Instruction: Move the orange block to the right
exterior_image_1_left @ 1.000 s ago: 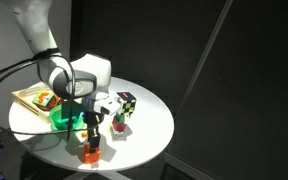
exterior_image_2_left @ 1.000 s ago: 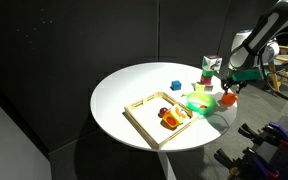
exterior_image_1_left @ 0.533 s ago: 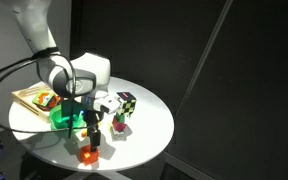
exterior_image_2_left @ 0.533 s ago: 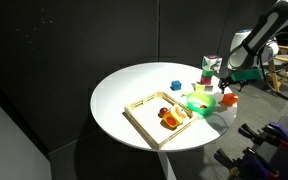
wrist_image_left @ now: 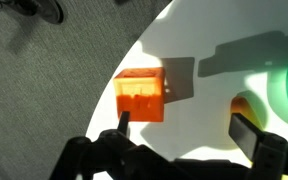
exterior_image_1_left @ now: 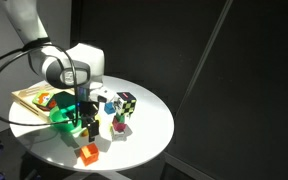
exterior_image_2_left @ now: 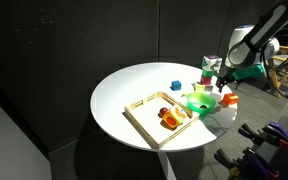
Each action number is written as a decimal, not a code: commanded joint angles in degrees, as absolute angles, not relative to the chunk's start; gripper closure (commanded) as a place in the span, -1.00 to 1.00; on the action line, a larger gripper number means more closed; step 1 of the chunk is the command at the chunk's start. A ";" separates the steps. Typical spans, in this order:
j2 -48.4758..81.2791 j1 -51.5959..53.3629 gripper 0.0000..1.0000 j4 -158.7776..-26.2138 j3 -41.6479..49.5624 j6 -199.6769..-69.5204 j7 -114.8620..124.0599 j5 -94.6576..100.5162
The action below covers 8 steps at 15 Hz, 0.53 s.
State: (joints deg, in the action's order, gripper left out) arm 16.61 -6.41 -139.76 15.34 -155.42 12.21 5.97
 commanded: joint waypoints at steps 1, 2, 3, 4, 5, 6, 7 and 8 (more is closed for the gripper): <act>11.11 -7.09 -1.00 -143.09 14.05 -154.02 7.07 6.37; 10.07 -7.19 -1.00 -143.64 13.70 -153.67 5.82 6.35; 9.02 -7.21 -1.00 -144.26 13.42 -153.34 4.68 6.49; 7.72 -7.33 -1.00 -144.94 12.94 -152.64 3.28 6.26; 6.33 -7.35 -1.00 -145.70 12.55 -151.81 2.03 6.22; 5.18 -7.33 -1.00 -146.27 12.25 -150.99 1.07 6.35; 3.92 -7.29 -1.00 -146.82 11.95 -149.86 0.28 6.42; 2.63 -7.31 -1.00 -147.40 11.56 -148.67 -0.63 6.20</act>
